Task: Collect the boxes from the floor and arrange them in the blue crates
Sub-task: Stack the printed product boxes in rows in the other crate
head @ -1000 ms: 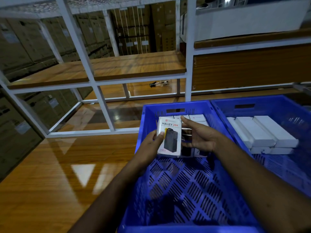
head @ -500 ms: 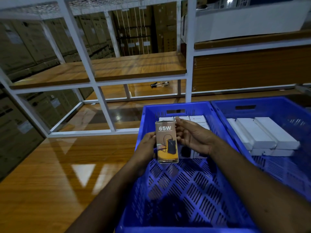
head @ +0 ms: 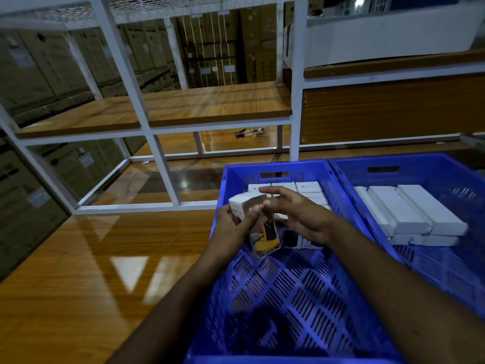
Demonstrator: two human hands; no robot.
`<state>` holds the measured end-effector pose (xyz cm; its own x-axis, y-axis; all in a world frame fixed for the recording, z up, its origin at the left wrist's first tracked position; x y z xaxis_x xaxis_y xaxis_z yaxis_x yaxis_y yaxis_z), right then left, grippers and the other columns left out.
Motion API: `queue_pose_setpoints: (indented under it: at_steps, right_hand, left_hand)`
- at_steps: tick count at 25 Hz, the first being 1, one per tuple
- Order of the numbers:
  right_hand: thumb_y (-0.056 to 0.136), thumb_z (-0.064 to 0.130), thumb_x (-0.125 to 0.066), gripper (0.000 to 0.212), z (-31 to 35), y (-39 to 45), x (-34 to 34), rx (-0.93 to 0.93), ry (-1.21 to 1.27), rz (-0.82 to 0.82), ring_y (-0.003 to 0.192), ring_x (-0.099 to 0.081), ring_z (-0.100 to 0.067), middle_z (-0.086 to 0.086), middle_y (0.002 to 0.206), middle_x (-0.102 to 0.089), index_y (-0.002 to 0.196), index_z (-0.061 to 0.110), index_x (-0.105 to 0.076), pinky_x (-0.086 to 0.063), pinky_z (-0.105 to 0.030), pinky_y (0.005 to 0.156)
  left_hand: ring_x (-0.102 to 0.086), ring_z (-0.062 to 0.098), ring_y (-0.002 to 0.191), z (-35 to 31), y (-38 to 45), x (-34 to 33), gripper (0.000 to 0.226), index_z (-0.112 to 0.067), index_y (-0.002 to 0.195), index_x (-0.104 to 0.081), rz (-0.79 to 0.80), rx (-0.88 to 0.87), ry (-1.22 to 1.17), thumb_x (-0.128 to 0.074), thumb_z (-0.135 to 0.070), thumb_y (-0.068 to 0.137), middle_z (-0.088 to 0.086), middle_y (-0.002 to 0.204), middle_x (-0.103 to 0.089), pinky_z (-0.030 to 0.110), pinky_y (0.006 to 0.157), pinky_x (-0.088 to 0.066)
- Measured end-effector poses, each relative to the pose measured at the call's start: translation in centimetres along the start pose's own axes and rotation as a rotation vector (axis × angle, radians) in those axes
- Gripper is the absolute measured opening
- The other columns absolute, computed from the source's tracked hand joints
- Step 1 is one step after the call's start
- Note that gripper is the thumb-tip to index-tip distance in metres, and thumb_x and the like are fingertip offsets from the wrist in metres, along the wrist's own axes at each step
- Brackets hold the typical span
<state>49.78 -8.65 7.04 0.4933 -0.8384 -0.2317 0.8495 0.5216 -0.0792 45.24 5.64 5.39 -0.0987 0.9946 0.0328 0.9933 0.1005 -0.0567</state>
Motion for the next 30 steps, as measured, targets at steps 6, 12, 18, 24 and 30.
queue_pose_setpoints:
  at_steps: [6, 12, 18, 24, 30]
  right_hand:
    - [0.078, 0.013, -0.081, 0.086, 0.8, -0.5, -0.8, 0.087, -0.541, 0.078, 0.12, -0.053, -0.009, 0.007, 0.133, -0.051, 0.146, 0.036, -0.034, -0.053, -0.023, 0.087]
    - [0.072, 0.046, -0.082, 0.074, 0.5, 0.6, -0.1, 0.12, -1.026, -0.11, 0.109, -0.056, -0.013, 0.006, 0.127, -0.054, 0.136, 0.028, -0.048, -0.051, -0.024, 0.084]
    - [0.077, 0.03, -0.08, 0.073, 0.9, 2.6, 0.1, 0.212, -1.149, -0.217, 0.124, -0.05, -0.019, -0.001, 0.138, -0.052, 0.141, 0.021, -0.046, -0.045, -0.03, 0.098]
    - [0.089, 0.013, -0.064, 0.067, -1.1, 5.8, 0.4, 0.2, -1.472, -0.205, 0.132, -0.038, -0.024, -0.004, 0.142, -0.045, 0.149, 0.026, -0.038, -0.036, -0.035, 0.103]
    - [0.093, 0.018, -0.059, 0.068, -4.2, 6.6, 1.8, 0.081, -1.759, -0.21, 0.136, -0.032, -0.024, -0.003, 0.15, -0.036, 0.152, 0.031, -0.028, -0.028, -0.038, 0.107]
  left_hand:
    - [-0.061, 0.017, 0.104, 0.5, 0.1, 0.4, 0.076, -0.017, 0.114, -0.034, -0.094, -0.066, 0.449, -0.088, -0.043, 0.068, 0.004, 0.117, -0.047, 0.033, 0.076, -0.059]
    - [-0.06, 0.024, 0.095, -0.9, -0.1, -0.6, 0.077, -0.014, 0.108, -0.033, -0.164, -0.169, 0.792, -0.084, -0.049, 0.063, 0.004, 0.113, -0.043, 0.038, 0.067, -0.054]
    - [-0.027, 0.022, 0.144, -1.7, -0.3, -0.5, 0.113, -0.01, 0.153, -0.016, -0.163, -0.258, 0.83, -0.086, -0.042, 0.07, 0.006, 0.155, -0.025, 0.032, 0.112, -0.035]
    - [-0.019, 0.023, 0.15, -1.1, 0.4, -0.3, 0.112, -0.009, 0.157, -0.01, -0.17, -0.276, 0.846, -0.083, -0.038, 0.077, 0.006, 0.162, -0.018, 0.033, 0.118, -0.029]
    - [-0.021, 0.026, 0.15, 0.5, 1.7, -1.1, 0.11, -0.006, 0.158, -0.008, -0.054, -0.163, 0.922, -0.079, -0.041, 0.082, 0.01, 0.161, -0.019, 0.035, 0.115, -0.031]
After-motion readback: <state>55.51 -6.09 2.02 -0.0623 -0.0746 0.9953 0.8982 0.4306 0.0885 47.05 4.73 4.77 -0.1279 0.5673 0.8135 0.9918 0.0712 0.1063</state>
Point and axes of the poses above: each hand's wrist, its own y-axis towards the middle knuckle, its own x-axis out of the back of the hand, z = x × y, the point moved 8 cm from there along y, towards the middle knuckle
